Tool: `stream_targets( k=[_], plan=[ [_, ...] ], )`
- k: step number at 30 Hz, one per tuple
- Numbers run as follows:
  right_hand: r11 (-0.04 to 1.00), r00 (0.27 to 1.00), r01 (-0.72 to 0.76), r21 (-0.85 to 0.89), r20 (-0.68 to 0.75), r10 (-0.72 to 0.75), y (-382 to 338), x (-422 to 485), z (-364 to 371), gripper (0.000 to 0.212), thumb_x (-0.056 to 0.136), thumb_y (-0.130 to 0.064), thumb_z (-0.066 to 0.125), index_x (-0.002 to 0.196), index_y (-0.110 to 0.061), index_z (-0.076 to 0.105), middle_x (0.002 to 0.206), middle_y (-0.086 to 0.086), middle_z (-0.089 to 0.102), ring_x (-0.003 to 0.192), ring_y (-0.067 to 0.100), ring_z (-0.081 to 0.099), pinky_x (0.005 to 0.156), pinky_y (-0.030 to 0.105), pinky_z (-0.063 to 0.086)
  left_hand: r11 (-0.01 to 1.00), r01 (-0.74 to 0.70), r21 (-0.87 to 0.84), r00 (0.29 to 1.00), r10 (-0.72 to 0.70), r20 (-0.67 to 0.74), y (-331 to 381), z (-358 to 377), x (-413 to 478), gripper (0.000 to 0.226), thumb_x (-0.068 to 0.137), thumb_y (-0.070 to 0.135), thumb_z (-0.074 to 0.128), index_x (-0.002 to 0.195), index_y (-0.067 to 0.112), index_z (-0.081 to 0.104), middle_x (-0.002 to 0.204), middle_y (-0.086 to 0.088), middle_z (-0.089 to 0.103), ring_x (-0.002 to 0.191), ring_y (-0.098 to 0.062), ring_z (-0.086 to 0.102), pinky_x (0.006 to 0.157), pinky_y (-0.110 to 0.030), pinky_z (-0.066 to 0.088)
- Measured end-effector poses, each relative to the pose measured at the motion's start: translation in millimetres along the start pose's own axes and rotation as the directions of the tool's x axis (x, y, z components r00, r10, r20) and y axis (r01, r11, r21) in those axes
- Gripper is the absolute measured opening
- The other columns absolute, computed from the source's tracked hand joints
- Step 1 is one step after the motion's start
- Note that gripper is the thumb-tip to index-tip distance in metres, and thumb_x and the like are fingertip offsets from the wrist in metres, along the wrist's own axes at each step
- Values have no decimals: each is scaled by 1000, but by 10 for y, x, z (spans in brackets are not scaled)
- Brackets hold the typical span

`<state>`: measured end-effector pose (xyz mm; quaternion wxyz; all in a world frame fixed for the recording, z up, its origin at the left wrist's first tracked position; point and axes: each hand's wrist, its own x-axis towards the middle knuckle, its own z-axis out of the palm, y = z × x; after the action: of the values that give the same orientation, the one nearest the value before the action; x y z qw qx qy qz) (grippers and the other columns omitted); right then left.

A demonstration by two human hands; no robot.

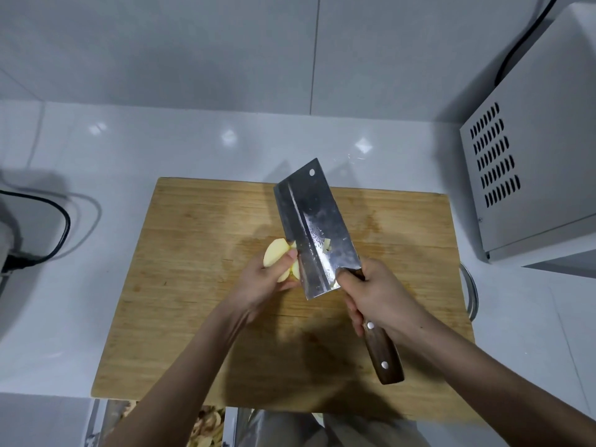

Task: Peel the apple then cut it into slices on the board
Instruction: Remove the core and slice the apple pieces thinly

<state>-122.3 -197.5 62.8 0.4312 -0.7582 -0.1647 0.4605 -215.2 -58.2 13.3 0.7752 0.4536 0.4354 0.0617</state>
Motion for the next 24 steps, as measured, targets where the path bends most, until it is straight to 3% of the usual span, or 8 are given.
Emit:
stream_targets(
  k=[3, 7, 9, 12, 15, 17, 20, 24],
  plan=[
    [999, 999, 31, -33, -39, -33, 44, 11, 74, 35, 96, -13, 42, 61, -17, 43, 39, -2, 42, 31, 17, 43, 37, 25, 39, 997, -28, -70, 996, 22, -89, -71, 99, -40, 11, 90, 22, 60, 96, 13, 62, 81, 3, 66, 67, -6, 63, 53, -16, 52],
    [998, 999, 39, -40, -31, -40, 20, -7, 43, 35, 96, -12, 41, 62, -19, 44, 40, 0, 42, 31, 18, 42, 36, 25, 38, 993, -9, -116, 1000, 7, -17, -109, 116, -43, 11, 90, 21, 59, 96, 12, 62, 83, 0, 68, 64, -4, 66, 56, -16, 53],
    [1000, 1000, 3, 16, -27, -3, -5, -22, -4, 31, 94, -11, 42, 64, -17, 44, 40, -1, 41, 32, 18, 40, 36, 24, 37, 981, 51, -189, 994, -32, 102, -71, 42, -22, 14, 87, 23, 61, 96, 13, 64, 86, -2, 71, 73, -9, 69, 65, -23, 58],
    [996, 1000, -31, 86, 7, 31, -43, -59, -37, 28, 94, -10, 44, 66, -11, 42, 42, 1, 40, 32, 18, 37, 37, 25, 36, 908, 162, -386, 928, -7, 373, -47, -93, -7, 30, 84, 35, 55, 96, 13, 71, 96, -9, 70, 83, -21, 68, 71, -38, 58],
    [981, 996, -90, 172, 41, 84, -84, -92, -37, 23, 93, -10, 46, 71, -9, 42, 45, 3, 39, 35, 18, 34, 37, 26, 35, 812, 241, -532, 853, 84, 515, -107, -150, 34, 49, 79, 42, 68, 115, 9, 63, 115, -14, 63, 103, -28, 62, 86, -45, 52],
    [962, 989, -145, 231, 70, 132, -127, -118, -48, 15, 94, -11, 46, 79, -8, 44, 47, 3, 38, 37, 17, 34, 36, 25, 34, 767, 251, -591, 847, 121, 517, -132, -102, 30, 65, 69, 43, 79, 118, 5, 62, 120, -17, 61, 110, -31, 59, 90, -47, 50],
    [946, 978, -199, 255, 114, 175, -185, -157, -104, 15, 95, -13, 47, 81, -8, 45, 47, 1, 38, 38, 15, 35, 37, 25, 34, 780, 237, -579, 879, 81, 469, -140, -32, 34, 76, 49, 41, 90, 109, 2, 67, 108, -19, 67, 97, -29, 67, 78, -43, 56],
    [946, 969, -228, 231, 149, 198, -271, -162, -219, 16, 94, -13, 47, 78, -10, 45, 48, 0, 37, 38, 14, 34, 37, 24, 34, 836, 184, -517, 885, 88, 457, -98, 11, 32, 93, 48, 46, 88, 121, 1, 53, 112, -19, 65, 102, -29, 64, 81, -43, 55]
  ],
)
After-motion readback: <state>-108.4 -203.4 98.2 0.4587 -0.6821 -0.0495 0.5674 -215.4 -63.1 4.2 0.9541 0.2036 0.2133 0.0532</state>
